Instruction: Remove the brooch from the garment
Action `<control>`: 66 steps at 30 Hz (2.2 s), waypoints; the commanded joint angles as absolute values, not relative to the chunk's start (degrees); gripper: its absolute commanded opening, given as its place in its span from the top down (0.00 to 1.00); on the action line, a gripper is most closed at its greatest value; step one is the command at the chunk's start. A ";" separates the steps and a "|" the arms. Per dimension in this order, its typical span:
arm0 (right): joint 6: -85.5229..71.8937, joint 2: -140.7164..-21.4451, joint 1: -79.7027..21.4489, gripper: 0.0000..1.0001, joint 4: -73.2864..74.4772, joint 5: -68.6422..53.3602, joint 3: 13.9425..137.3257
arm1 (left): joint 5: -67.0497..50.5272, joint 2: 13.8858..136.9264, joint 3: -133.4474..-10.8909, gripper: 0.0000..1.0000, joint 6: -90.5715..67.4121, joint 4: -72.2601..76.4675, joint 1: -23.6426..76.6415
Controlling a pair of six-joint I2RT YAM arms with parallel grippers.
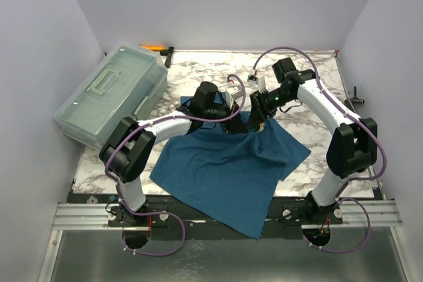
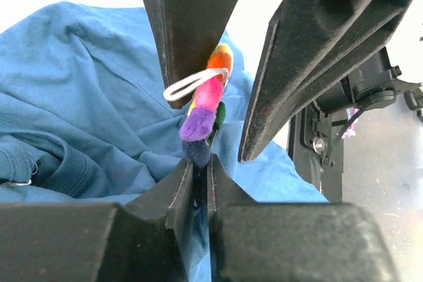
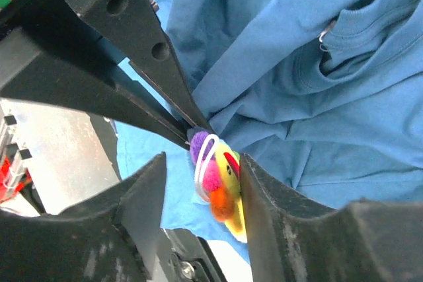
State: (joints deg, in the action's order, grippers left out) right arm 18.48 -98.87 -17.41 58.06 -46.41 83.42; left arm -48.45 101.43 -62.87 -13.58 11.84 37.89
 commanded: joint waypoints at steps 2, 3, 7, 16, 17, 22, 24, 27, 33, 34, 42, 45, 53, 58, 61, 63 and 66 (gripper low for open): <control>15.95 -98.97 -17.40 0.41 56.20 -49.28 85.05 | -53.88 101.57 -60.03 0.99 -20.59 21.06 35.91; 15.41 -98.64 -17.40 0.33 55.44 -49.55 84.66 | -54.50 101.51 -59.40 1.00 -22.84 23.63 35.29; 12.33 -96.59 -16.74 0.13 50.35 -50.27 81.91 | -58.55 101.62 -56.38 1.00 -32.83 37.12 32.66; 2.77 -88.09 -8.72 0.08 25.31 -58.14 65.82 | -63.51 106.52 -51.96 1.00 -64.14 80.05 28.04; 0.55 -86.83 -8.61 0.09 21.20 -59.27 63.09 | -63.63 106.78 -52.16 1.00 -65.64 81.47 27.95; -11.81 -81.93 -8.61 0.17 0.76 -65.85 54.02 | -63.46 105.86 -51.95 1.00 -65.28 81.56 28.03; -15.77 -80.17 -8.55 0.22 -6.42 -65.70 51.56 | -63.44 105.74 -51.83 1.00 -65.56 81.56 28.10; -19.13 -79.85 -8.68 0.28 -11.60 -67.49 50.49 | -63.51 105.86 -51.85 1.00 -65.61 81.55 28.28; -25.54 -79.79 -8.87 0.32 -21.25 -69.43 47.98 | -63.46 106.48 -52.12 1.00 -66.07 81.52 28.78; -25.60 -79.85 -8.94 0.34 -21.46 -69.43 47.92 | -63.54 106.60 -52.29 1.00 -66.16 81.61 28.87; -24.63 -79.86 -10.07 0.48 -21.71 -70.29 47.45 | -63.15 108.01 -52.96 1.00 -67.95 82.63 29.27; -21.47 -80.01 -11.09 0.59 -18.51 -69.70 48.06 | -62.50 108.65 -53.38 1.00 -69.84 84.08 29.27; -16.66 -79.71 -12.47 0.83 -14.37 -69.54 48.02 | -61.36 110.77 -54.22 0.98 -73.34 86.82 29.43; -17.02 -80.16 -13.60 0.93 -14.34 -70.37 48.16 | -59.38 111.79 -53.99 0.93 -72.60 84.90 29.71; -17.03 -80.58 -13.62 0.99 -12.56 -68.33 48.24 | -59.30 109.94 -53.28 0.71 -67.43 78.20 29.10; -13.61 -80.85 -13.61 0.99 -6.74 -65.91 49.83 | -59.58 106.93 -52.39 0.56 -59.72 69.39 27.91; -12.60 -81.58 -13.58 0.99 -1.59 -63.39 51.59 | -58.32 100.68 -50.96 0.38 -45.29 52.75 26.43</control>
